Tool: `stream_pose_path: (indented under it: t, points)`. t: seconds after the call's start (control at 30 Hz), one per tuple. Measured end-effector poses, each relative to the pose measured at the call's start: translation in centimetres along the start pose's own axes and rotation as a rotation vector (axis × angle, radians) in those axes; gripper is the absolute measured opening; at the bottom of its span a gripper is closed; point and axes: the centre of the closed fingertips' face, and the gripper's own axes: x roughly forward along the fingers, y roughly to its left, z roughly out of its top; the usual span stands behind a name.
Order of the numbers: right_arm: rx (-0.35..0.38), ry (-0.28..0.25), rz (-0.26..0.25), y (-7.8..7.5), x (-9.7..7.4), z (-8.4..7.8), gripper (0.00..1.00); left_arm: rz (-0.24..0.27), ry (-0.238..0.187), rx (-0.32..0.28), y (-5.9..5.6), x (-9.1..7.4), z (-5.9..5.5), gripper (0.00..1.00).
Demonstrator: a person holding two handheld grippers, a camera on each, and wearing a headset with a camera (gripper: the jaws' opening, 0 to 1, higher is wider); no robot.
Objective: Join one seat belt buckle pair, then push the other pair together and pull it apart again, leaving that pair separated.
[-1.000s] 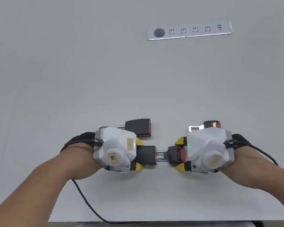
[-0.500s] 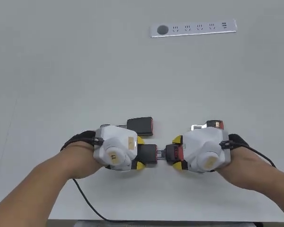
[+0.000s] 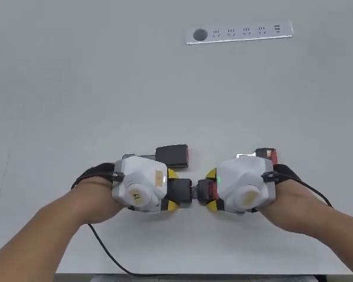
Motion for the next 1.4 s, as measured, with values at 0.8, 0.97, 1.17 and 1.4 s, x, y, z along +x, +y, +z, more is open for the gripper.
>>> stream_pose_path:
  t: [0.8, 0.97, 1.17, 1.4]
  points:
    - [-0.025, 0.012, 0.007, 0.3, 1.2, 1.0, 0.28, 0.002, -0.017, -0.005, 0.2, 0.0, 0.0, 0.35]
    - [-0.025, 0.002, 0.013, 0.5, 1.1, 0.8, 0.28, 0.004, -0.021, -0.011, 0.2, 0.0, -0.1, 0.35]
    - [-0.023, 0.000, 0.010, 0.5, 0.8, 0.8, 0.29, 0.003, -0.019, -0.010, 0.2, 0.0, -0.2, 0.35]
    - [-0.036, -0.015, 0.015, 0.4, 0.2, 0.5, 0.29, 0.006, -0.029, -0.023, 0.2, -0.2, -0.3, 0.35]
